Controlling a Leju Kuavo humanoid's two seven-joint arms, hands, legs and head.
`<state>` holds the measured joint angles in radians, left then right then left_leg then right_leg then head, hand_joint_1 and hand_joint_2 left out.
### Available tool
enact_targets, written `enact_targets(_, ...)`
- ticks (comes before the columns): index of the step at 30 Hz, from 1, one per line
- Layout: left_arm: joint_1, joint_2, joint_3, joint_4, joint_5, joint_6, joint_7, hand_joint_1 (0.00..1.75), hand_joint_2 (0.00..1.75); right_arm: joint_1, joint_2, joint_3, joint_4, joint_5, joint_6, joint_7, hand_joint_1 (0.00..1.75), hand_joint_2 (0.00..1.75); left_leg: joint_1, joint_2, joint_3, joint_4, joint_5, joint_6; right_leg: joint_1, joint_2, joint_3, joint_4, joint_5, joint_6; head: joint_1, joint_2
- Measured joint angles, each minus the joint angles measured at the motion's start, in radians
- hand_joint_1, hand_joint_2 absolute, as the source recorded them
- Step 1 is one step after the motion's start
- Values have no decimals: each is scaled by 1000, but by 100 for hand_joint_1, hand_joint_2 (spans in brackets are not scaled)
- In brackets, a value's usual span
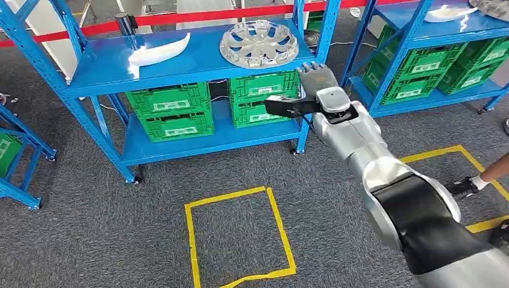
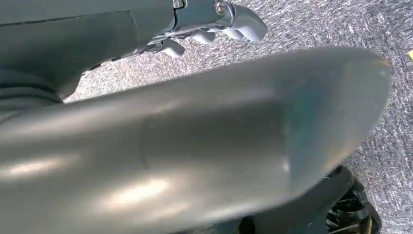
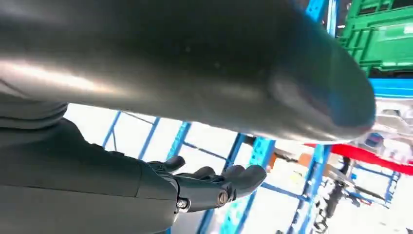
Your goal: Take the parts from the cabinet and place them on the table.
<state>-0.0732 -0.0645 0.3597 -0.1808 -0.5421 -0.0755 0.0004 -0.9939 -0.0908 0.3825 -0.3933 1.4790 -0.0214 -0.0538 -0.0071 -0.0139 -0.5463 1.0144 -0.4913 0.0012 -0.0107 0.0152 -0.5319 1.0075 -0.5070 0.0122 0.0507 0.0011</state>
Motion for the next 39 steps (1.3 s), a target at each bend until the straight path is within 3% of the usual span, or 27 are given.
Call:
enact_targets(9,2,-1,9,2,-5,4,0,0,0,24,0,102,-46,-102,-12,9,0,0,0,0,0,0,0,0,0,0,0,0,0,0,0,0)
enact_targets(14,7,2,19,2,-6,11,-5,0,0,55,0,157,-84,-138,-36,21,0,0,-5,0,-5,7,-2,3,-6,0,-3,-2,4,6,0,0)
enact_targets(16,8,3,22,2,-6,12,-6,0,0,60,0,172,-96,-140,-36,21,0,0,-6,1,-6,4,0,9,-7,2,-3,-7,7,12,0,0)
enact_targets(18,9,3,23,2,-5,12,-10,0,0,61,-2,179,-109,-142,-37,22,0,0,7,7,8,-24,12,21,-2,-2,-10,12,-6,17,2,0)
enact_targets(19,9,4,24,2,-5,13,-10,0,0,60,-2,181,-113,-146,-36,22,0,0,8,9,8,-26,12,26,-3,-4,-40,65,-32,16,4,0)
enact_targets(21,10,4,29,2,-5,13,-13,0,0,64,-2,195,-113,-158,-35,24,0,0,8,11,6,-25,9,29,-6,-5,-130,226,-92,20,4,0)
enact_targets(22,12,4,30,2,-5,13,-13,0,0,68,-2,201,-113,-170,-35,27,0,0,8,12,7,-24,7,29,-7,-5,-166,283,-104,22,4,0)
enact_targets(23,16,4,31,2,-5,13,-16,0,0,73,-2,211,-113,-188,-36,36,0,0,9,12,7,-20,3,25,-8,-6,-198,313,-91,24,5,0)
enact_targets(24,18,4,33,2,-5,13,-19,0,0,73,-2,225,-113,-203,-37,42,0,0,11,12,9,-16,-2,20,-11,-7,-195,284,-57,25,4,0)
enact_targets(26,18,3,36,2,-6,12,-21,0,0,72,-3,240,-121,-229,-39,51,0,0,17,12,15,0,-20,9,-18,-13,-131,122,56,32,4,0)
enact_targets(27,17,3,38,2,-6,12,-22,0,0,71,-4,248,-124,-237,-41,55,0,0,19,12,17,7,-28,4,-22,-16,-108,59,82,35,4,0)
enact_targets(28,16,8,42,2,-6,12,-22,0,0,70,-4,259,-126,-250,-44,58,0,0,12,11,9,15,-38,-9,-10,-17,-96,48,51,36,7,0)
enact_targets(29,15,8,46,2,-6,12,-21,0,0,71,-4,270,-129,-259,-48,60,0,0,12,10,8,18,-41,-15,-12,-12,-97,45,44,14,8,0)
enact_targets(31,17,8,48,2,-6,12,-22,0,0,75,-6,284,-132,-269,-52,60,0,0,14,12,15,10,-44,-25,-7,-10,-101,46,35,-1,7,0)
enact_targets(33,17,9,51,0,-6,12,-22,0,0,73,-6,291,-142,-275,-55,66,0,0,16,14,17,17,-54,-35,-13,-6,-86,43,29,-15,8,0)
enact_targets(34,17,8,53,0,-6,12,-23,0,0,71,-6,295,-145,-276,-56,70,0,0,17,14,0,57,-64,-39,-14,-6,-77,42,23,-25,2,0)
enact_targets(35,16,7,55,0,-6,12,-23,0,0,70,-6,299,-146,-276,-59,71,0,0,17,14,-39,127,-86,-43,-13,-6,-70,42,17,-29,2,0)
enact_targets(37,17,8,56,0,-6,12,-23,0,0,78,-6,306,-146,-277,-60,74,0,0,16,14,-154,299,-131,-45,-9,-6,-53,42,0,-34,2,0)
enact_targets(38,20,8,56,1,-6,12,-23,0,0,84,-6,310,-146,-277,-60,74,0,0,16,14,-196,343,-125,-43,-7,-6,-41,42,-10,-36,2,0)
enact_targets(39,23,8,57,1,-6,12,-22,0,0,87,-6,312,-146,-277,-60,74,0,0,16,14,-211,338,-95,-40,-7,-5,-30,42,-19,-37,2,0)
